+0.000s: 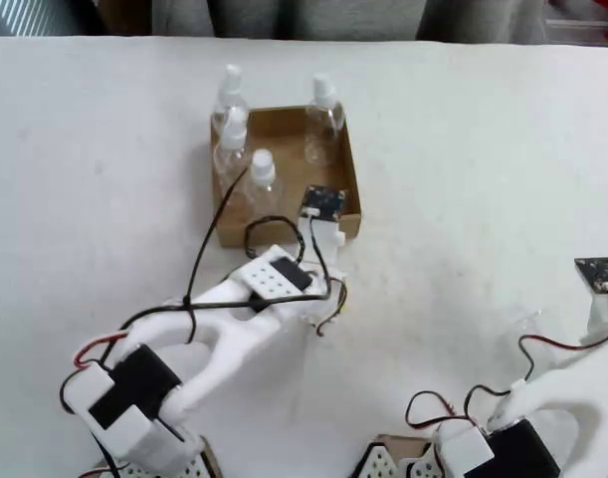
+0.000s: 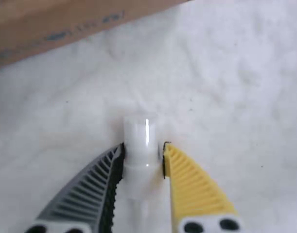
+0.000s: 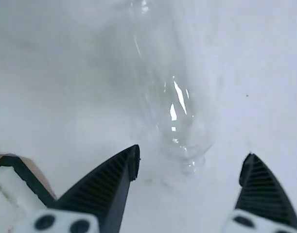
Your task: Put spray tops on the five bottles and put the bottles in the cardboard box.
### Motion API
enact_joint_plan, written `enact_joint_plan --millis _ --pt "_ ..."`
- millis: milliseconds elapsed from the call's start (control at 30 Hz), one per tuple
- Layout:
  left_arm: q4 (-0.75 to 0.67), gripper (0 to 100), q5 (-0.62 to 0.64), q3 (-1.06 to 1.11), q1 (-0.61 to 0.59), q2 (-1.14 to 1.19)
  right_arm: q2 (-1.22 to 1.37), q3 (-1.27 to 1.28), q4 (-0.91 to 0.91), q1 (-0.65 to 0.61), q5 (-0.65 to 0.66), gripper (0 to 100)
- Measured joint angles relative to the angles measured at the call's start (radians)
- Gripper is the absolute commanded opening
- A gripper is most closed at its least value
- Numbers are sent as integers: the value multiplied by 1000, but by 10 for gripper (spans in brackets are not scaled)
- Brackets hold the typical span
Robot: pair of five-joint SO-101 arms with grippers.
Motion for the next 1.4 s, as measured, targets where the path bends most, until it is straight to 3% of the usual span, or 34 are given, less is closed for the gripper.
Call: enact_joint_plan --millis 533,1033,1200,1400 --pt "23 31 0 -2 0 0 0 226 -328 -11 12 255" --pt "23 31 0 -2 0 0 0 229 -396 -94 -23 252" --pt "23 31 0 -2 0 0 15 238 -404 -94 -23 165" --pt "23 31 0 -2 0 0 104 170 -402 -94 -28 151"
